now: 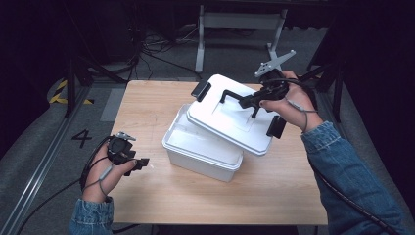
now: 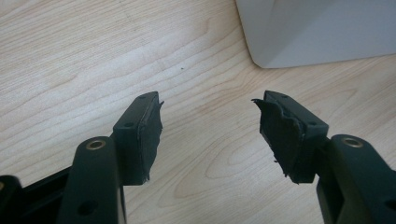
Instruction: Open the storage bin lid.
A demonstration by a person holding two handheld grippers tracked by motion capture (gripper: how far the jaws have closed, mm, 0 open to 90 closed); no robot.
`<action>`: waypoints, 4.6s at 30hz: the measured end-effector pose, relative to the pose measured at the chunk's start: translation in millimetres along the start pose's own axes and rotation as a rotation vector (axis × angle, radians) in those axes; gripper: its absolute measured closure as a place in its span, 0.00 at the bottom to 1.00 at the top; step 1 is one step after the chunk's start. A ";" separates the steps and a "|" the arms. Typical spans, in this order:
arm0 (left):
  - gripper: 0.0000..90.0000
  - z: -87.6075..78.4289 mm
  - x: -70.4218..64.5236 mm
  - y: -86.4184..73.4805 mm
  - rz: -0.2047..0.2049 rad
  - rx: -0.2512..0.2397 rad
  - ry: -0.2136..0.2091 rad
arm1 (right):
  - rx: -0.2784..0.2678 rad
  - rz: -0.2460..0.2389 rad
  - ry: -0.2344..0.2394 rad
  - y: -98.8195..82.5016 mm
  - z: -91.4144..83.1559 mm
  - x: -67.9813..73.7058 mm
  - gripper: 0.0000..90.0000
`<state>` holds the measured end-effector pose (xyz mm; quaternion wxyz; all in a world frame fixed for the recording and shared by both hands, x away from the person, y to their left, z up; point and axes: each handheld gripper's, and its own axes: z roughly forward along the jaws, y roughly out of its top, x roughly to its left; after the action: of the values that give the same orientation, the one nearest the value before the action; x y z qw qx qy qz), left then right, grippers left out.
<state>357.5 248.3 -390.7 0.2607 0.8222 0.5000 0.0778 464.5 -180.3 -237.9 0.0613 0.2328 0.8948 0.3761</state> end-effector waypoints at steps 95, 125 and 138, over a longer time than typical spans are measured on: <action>0.40 15.7 7.6 -4.4 0.012 0.065 0.013 | 0.024 0.414 -0.201 -196.4 47.5 -136.4 0.94; 0.39 16.8 8.3 -7.0 0.017 0.068 0.007 | -0.105 0.371 -0.233 -189.0 14.2 -116.9 0.58; 0.39 12.7 7.9 -12.2 0.013 0.069 0.021 | -0.155 0.233 -0.127 -178.4 -9.8 -45.4 0.63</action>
<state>356.7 255.1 -408.8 0.2264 0.8330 0.4998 0.0709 435.7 -316.2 -359.1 0.0915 0.3528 0.8244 0.4331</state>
